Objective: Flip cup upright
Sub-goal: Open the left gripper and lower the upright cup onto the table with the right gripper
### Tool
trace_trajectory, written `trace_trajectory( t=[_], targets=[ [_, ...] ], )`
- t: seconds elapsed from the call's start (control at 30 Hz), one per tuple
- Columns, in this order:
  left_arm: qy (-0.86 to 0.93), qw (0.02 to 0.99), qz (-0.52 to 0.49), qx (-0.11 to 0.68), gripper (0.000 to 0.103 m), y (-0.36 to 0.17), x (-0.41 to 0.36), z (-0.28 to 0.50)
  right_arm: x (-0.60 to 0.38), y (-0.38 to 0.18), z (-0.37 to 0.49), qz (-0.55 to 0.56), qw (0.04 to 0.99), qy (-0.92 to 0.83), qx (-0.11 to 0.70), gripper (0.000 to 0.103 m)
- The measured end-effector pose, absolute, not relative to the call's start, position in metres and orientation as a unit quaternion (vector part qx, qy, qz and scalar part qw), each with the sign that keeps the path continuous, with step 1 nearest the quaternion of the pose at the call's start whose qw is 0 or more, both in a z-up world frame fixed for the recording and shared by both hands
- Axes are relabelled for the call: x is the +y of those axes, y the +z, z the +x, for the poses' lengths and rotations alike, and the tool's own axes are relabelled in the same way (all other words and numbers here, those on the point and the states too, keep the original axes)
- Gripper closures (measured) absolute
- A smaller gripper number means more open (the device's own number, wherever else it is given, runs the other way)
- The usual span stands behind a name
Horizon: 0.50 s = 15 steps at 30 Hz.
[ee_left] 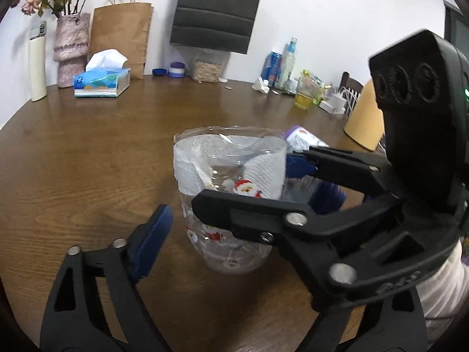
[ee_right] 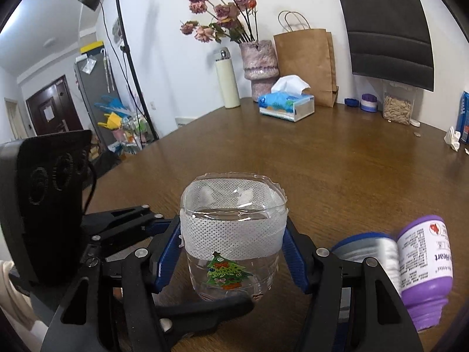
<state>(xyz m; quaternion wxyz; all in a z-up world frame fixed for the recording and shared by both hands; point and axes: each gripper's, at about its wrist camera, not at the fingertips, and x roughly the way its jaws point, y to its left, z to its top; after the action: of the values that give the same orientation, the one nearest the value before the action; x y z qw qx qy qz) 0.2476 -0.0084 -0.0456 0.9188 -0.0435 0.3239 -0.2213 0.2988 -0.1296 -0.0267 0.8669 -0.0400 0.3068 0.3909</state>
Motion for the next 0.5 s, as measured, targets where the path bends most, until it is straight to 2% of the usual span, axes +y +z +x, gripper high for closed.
trace_trajectory(
  t=[0.23,0.4,0.5],
  targets=[
    [-0.222,0.912,-0.038,0.344,0.008,-0.049,-0.008,0.245,-0.130,-0.028,0.292,-0.045,0.866,0.395,0.302,0.036],
    [-0.220,0.920,-0.038,0.323,0.000,-0.046,-0.004,0.237,-0.134,-0.028,0.293,-0.038,0.865,0.395,0.307,0.035],
    [-0.213,0.924,-0.031,0.316,0.000,-0.044,-0.006,0.234,-0.133,-0.028,0.291,-0.038,0.864,0.396,0.309,0.035]
  ],
)
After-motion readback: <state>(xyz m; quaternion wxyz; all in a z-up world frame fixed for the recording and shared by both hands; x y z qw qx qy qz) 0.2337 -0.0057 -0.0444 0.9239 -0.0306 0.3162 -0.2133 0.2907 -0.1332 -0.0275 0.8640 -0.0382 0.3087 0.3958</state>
